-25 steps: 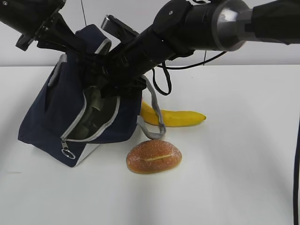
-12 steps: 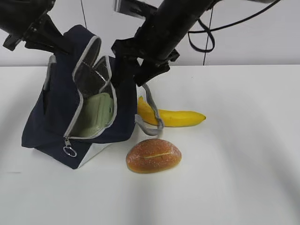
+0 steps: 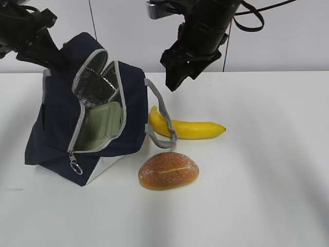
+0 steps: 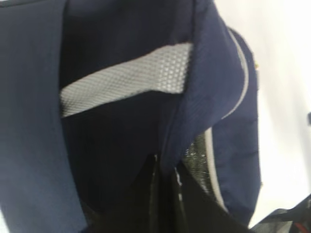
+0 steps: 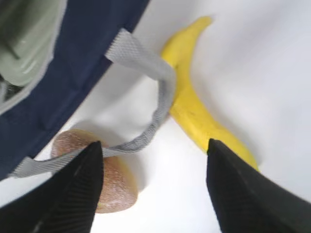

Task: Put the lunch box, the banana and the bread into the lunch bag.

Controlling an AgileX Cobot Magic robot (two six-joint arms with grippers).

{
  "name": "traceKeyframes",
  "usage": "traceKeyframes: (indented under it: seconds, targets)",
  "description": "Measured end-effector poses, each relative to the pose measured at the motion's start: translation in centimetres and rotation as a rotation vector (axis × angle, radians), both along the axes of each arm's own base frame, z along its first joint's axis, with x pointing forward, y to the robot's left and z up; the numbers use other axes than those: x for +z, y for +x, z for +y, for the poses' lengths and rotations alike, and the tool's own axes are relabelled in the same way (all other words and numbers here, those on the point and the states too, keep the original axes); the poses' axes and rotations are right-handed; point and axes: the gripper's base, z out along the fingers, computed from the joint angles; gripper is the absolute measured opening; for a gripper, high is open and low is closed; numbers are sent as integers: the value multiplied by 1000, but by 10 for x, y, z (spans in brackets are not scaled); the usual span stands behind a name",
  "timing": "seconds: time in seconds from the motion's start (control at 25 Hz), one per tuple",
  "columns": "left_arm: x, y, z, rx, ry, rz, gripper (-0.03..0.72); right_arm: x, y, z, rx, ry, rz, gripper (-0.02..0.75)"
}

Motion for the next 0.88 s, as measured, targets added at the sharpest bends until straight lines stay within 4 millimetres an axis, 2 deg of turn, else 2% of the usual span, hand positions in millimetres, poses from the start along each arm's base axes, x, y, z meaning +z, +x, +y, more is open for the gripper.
traceKeyframes:
  seconds: [0.28,0.44,0.64,0.88]
  targets:
    - [-3,0,5,3,71,4,-16,-4,15,-33,-10,-33,-13,519]
    - [-3,0,5,3,71,4,-16,-12,17,-41,48,-61,-8,519]
    - [0,1,6,24,5,9,-16,-45,24,-37,140,-99,43,519]
    - [4,4,23,94,-90,12,-16,-81,33,-33,250,-123,81,519]
